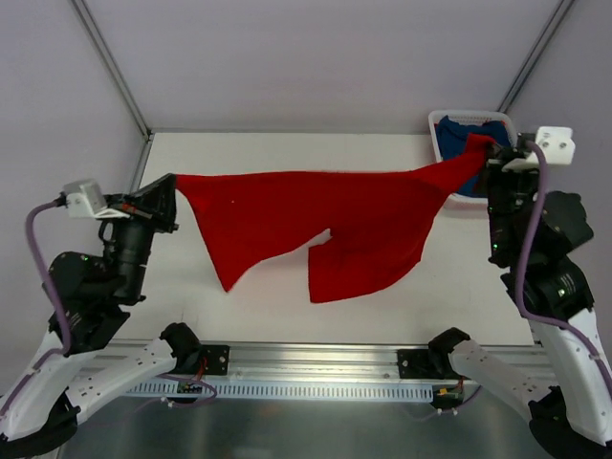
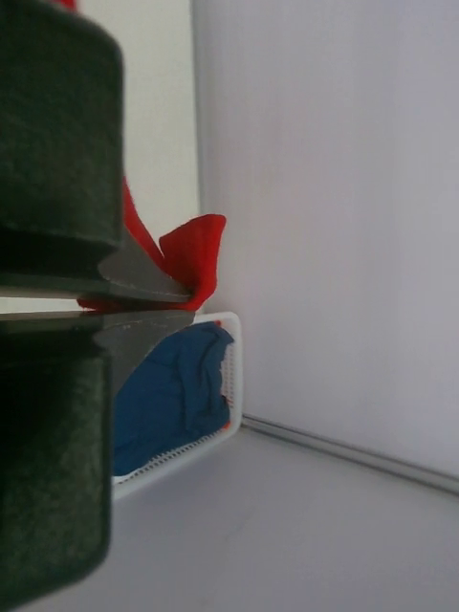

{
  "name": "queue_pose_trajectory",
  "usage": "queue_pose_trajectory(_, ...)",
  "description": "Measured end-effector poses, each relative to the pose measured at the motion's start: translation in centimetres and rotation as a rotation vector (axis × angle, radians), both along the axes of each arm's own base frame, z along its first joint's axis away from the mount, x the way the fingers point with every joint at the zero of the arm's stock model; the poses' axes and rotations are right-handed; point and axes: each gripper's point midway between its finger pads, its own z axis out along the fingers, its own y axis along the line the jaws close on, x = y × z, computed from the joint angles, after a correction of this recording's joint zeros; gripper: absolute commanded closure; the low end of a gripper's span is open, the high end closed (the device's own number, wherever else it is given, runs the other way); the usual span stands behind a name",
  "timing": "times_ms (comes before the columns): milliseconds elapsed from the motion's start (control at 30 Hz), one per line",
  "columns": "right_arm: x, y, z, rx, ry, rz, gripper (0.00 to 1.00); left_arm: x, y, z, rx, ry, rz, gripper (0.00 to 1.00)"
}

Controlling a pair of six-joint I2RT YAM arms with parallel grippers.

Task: Fold and stack the t-shirts
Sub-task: Flatten out the tshirt

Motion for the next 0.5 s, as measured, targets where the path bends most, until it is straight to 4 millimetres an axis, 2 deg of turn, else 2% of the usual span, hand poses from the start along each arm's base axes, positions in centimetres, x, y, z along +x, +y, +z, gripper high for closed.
queue_pose_trajectory(100,-1.8,-1.9,1.5,0.035,-0.068,-0.048,1.0,-1.7,3.6,0.5,-0.038,-0.029,0.082,1.0)
queue_pose_trajectory(233,-2.4,-2.7,1.6,0.043,-0.096,-0.077,1.0,-3.5,6.7,0.7,-0.062,-0.057,0.146,1.0)
queue_pose_trajectory(333,-2.2,-2.5,1.3,0.034,-0.089,-0.073,1.0,-4.2,7.8,0.7,-0.056,-0.069,0.167,1.0)
queue_pose_trajectory(500,-2.0,-2.1,1.7,0.03,-0.109,-0.054,1.0,-4.6,8.2,1.3,-0.024,-0.077,0.171,1.0)
